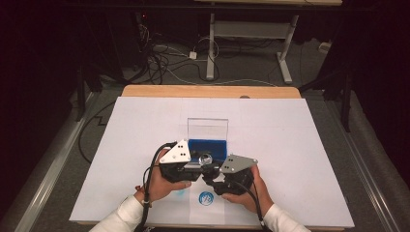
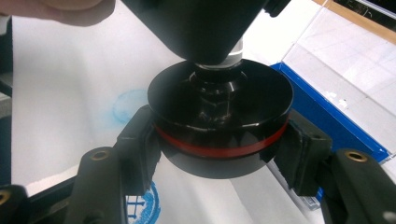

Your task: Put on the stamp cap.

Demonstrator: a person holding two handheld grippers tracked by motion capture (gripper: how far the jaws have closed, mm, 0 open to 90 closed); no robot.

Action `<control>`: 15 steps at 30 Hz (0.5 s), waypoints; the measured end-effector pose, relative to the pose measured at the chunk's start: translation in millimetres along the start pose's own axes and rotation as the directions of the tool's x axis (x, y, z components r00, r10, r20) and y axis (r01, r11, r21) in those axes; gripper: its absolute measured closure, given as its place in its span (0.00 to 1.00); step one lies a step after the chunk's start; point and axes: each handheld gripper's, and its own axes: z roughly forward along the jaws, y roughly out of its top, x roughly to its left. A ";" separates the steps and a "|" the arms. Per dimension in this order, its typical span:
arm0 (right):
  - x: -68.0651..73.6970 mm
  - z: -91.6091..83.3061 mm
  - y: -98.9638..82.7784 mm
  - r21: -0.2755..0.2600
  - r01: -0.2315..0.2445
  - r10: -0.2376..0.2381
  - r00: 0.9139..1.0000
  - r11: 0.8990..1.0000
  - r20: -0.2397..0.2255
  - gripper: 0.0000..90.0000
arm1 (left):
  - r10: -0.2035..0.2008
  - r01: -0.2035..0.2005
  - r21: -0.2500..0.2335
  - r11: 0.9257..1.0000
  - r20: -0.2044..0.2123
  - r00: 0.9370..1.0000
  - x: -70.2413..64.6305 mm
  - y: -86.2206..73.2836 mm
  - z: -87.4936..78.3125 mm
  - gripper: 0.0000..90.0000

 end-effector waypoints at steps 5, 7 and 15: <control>-1.1 -0.5 -0.7 -0.015 -0.008 0.008 1.000 1.000 -0.017 0.43 | -0.028 0.028 -0.011 1.000 0.020 0.999 4.1 -0.9 -1.2 0.61; -1.3 -0.9 -0.7 -0.015 -0.009 0.009 1.000 1.000 -0.020 0.43 | -0.029 0.030 -0.012 0.999 0.024 0.999 4.4 -1.0 -1.3 0.61; 0.0 -3.7 0.4 -0.003 0.001 -0.001 1.000 1.000 -0.022 0.43 | -0.064 0.065 -0.019 0.998 0.064 0.996 10.0 -3.4 -2.5 0.61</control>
